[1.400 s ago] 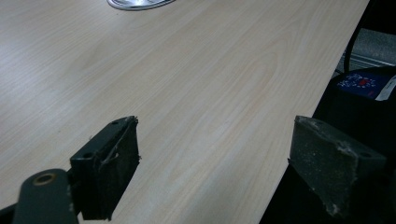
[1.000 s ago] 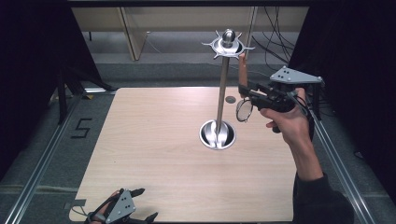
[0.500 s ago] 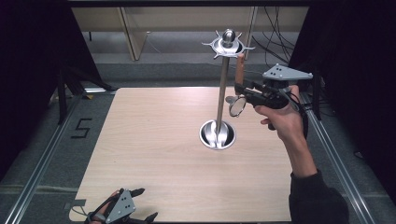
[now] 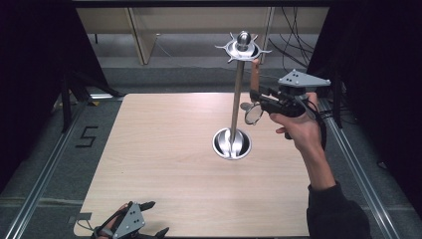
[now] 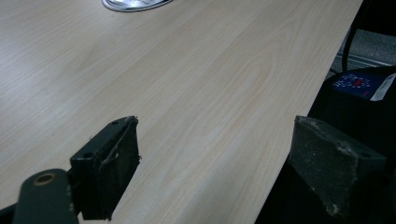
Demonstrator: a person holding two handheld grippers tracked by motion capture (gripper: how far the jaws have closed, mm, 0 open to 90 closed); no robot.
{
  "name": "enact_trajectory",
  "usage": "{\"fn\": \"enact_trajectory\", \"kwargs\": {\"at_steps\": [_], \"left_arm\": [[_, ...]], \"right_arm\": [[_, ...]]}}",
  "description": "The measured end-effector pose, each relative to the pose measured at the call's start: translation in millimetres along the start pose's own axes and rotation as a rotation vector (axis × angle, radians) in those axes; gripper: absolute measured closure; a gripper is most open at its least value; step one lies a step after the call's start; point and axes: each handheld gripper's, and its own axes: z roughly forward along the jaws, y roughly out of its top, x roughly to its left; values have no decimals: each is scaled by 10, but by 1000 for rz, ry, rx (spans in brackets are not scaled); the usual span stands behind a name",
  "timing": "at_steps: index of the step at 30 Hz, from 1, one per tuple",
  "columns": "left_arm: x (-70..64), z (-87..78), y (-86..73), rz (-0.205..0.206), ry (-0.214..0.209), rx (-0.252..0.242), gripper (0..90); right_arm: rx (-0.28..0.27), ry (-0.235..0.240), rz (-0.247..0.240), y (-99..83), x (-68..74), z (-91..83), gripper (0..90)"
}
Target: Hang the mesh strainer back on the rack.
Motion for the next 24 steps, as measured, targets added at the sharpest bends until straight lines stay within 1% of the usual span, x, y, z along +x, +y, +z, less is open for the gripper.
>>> {"fn": "enact_trajectory", "kwargs": {"at_steps": [1,2,3,5,6,7,8,10,11,12,13,14,15,16,17,18,19,20,21,22,23,24], "left_arm": [[-9,9,-3,-18,-7,-14,152],[-5,7,-4,-16,-6,-7,151],[-4,9,-5,-16,-5,-7,152],[-1,11,-5,-14,-4,-5,151],[-4,10,-5,-16,-2,-6,151],[-3,9,-4,-13,-1,-7,152],[-5,10,-4,-15,-3,-7,152],[-8,13,-4,-19,-7,-7,151],[-10,14,0,-16,-5,-10,152],[-14,14,1,-17,-7,-10,152],[-11,12,2,-4,0,-13,152],[-19,13,1,-14,-4,-21,151],[-11,11,-1,-9,-2,-17,151],[0,8,-3,-1,5,-13,151],[-15,20,-5,-24,-2,-32,152],[-8,9,-3,-21,-12,-12,151],[-8,10,-3,-21,-12,-11,152],[-8,13,-2,-20,-8,-13,151],[-11,14,-1,-22,-8,-13,151],[-14,14,-1,-23,-8,-14,152],[-12,12,-1,-20,-8,-12,152],[-11,13,-1,-21,-7,-13,152]], "right_arm": [[0,-1,3,-3,5,2,676],[3,-6,5,-6,8,0,674],[-5,-11,-7,-14,3,7,665],[6,-3,11,-28,5,12,645],[2,-9,3,-36,-3,10,643],[17,-4,15,-43,3,2,639],[1,0,19,-55,6,8,633],[-4,4,3,-70,2,-9,618],[-14,2,15,-85,17,-17,608],[-7,7,20,-92,16,-30,602],[-14,8,9,-99,6,-33,594],[-11,15,15,-109,5,-45,582],[-10,13,36,-117,18,-55,567],[-22,11,27,-126,10,-67,549],[-30,13,43,-143,21,-78,521],[-26,12,62,-153,31,-92,500],[-29,19,78,-167,42,-105,486],[-28,18,79,-179,42,-122,469],[-32,27,104,-194,58,-142,454],[-42,24,97,-208,50,-161,442],[-43,22,108,-217,54,-178,433],[-57,22,98,-231,41,-187,427]]}}
